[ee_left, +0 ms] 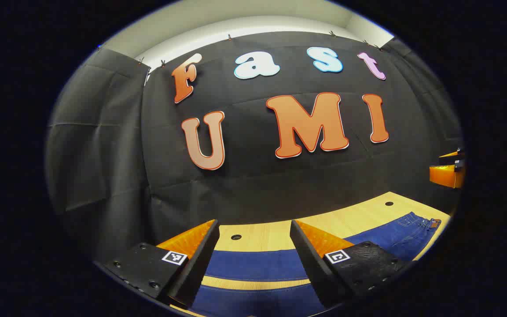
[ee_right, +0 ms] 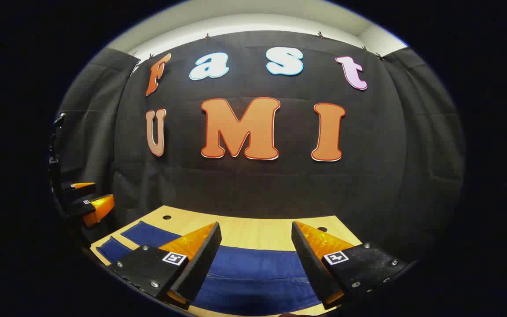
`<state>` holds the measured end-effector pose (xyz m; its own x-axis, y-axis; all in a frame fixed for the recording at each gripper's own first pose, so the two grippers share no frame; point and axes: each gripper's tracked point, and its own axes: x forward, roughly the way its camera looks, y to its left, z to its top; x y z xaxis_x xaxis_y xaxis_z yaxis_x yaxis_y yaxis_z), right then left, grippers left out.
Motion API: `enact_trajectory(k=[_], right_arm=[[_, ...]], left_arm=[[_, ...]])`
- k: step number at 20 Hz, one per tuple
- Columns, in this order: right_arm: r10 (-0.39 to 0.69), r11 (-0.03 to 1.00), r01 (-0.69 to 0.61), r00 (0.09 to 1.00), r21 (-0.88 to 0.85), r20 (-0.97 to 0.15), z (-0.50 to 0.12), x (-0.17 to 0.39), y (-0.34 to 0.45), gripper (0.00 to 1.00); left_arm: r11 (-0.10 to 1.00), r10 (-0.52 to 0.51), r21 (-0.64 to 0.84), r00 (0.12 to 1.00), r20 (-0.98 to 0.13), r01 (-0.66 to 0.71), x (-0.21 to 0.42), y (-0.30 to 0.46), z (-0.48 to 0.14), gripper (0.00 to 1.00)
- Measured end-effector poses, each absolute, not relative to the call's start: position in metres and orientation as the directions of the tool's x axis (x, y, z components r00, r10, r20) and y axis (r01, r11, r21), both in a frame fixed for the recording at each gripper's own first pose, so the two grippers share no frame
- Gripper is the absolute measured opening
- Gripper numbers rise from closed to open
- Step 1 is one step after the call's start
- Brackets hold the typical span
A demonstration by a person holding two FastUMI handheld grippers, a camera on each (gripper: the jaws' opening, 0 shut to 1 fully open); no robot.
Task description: Grasp the waist and the cuffs of the jeans and fold them to make the two legs overlap; first hold the waist and fold one-third of the jeans toward the cuffs, then hold the cuffs and fold the remaining one-third in the same direction to finish folding.
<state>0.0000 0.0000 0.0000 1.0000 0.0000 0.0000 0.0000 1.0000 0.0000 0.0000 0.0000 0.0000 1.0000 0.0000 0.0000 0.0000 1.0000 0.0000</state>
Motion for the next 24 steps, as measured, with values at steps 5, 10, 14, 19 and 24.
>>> enact_trajectory(k=[5,10,14,19,24], right_arm=[[0.0,0.999,0.001,1.0,-0.034,0.025,0.015,0.003,-0.013,0.98],[-0.018,0.999,0.019,0.999,-0.033,0.038,0.014,-0.002,-0.016,0.97],[-0.036,0.996,0.041,0.997,-0.074,0.069,0.017,-0.008,-0.014,0.97],[-0.03,1.0,0.03,1.0,-0.009,-0.004,-0.005,-0.008,-0.015,0.97],[-0.124,0.992,0.127,0.988,0.027,-0.09,-0.028,-0.009,-0.065,0.98]], left_arm=[[0.999,0.018,-0.028,1.0,-0.002,-0.018,-0.004,0.012,0.0,0.98],[0.998,0.033,-0.057,0.999,0.021,-0.031,-0.005,0.013,0.009,0.98],[0.998,0.029,-0.048,0.999,0.041,-0.027,-0.008,0.01,0.018,0.98],[0.998,0.052,-0.046,0.998,0.017,-0.052,-0.009,0.022,0.008,1.0],[0.993,0.065,-0.096,0.995,-0.082,-0.073,-0.018,0.051,-0.026,0.98]])
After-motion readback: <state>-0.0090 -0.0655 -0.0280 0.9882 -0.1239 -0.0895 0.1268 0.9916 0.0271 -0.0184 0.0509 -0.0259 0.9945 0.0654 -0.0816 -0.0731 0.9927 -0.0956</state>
